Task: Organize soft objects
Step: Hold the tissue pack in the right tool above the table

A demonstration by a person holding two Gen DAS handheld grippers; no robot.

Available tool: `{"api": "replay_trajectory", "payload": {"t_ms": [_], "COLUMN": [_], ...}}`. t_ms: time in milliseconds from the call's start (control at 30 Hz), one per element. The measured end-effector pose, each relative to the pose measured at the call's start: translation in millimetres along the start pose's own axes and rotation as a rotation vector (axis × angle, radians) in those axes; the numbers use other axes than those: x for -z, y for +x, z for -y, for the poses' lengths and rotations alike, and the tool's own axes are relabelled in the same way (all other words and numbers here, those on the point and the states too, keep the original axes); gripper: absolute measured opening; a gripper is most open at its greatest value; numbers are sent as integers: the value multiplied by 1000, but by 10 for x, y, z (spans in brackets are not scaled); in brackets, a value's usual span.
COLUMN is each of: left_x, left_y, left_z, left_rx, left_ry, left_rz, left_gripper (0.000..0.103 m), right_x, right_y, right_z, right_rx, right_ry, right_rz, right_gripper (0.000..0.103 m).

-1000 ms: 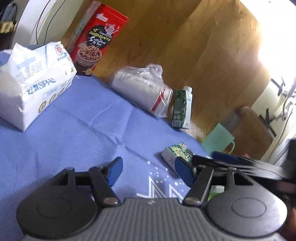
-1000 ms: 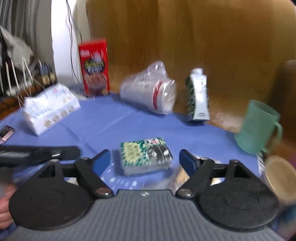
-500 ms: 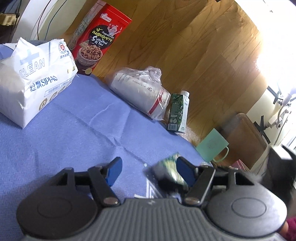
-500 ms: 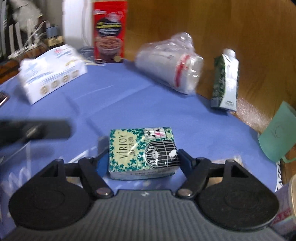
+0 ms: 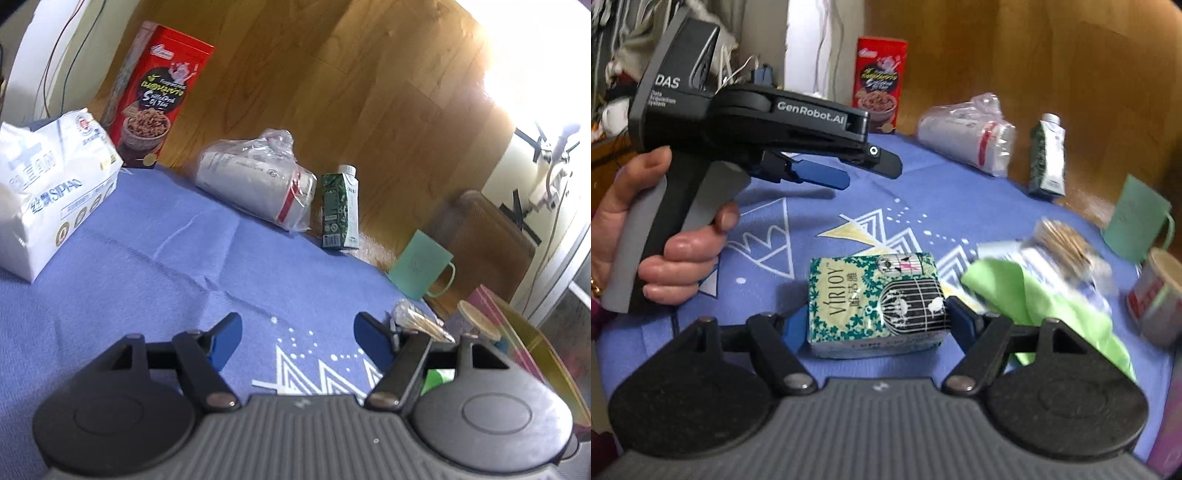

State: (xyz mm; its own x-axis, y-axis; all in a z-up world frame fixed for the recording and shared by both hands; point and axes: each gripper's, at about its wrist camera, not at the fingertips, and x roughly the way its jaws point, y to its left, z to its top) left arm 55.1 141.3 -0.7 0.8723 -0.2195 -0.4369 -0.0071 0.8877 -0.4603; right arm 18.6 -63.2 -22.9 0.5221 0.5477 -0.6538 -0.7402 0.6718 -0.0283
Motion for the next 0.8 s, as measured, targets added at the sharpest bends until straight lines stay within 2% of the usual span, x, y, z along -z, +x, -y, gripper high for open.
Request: {"api": "replay_trajectory", "payload": {"t_ms": [67,800], "left_x": [5,-7], "left_y": [8,71], "left_z": [8,24], "left_rx": [-6,-28], "left_ry": [3,16], "left_rz": [-6,-42], "left_gripper": [69,69], "right_x": [30,61], "right_y": [3,-26], "right_z": [17,-30], "right_rx": [-1,15], "right_ry": [32,20], "right_rz": [14,32], "right_gripper": [78,78]}}
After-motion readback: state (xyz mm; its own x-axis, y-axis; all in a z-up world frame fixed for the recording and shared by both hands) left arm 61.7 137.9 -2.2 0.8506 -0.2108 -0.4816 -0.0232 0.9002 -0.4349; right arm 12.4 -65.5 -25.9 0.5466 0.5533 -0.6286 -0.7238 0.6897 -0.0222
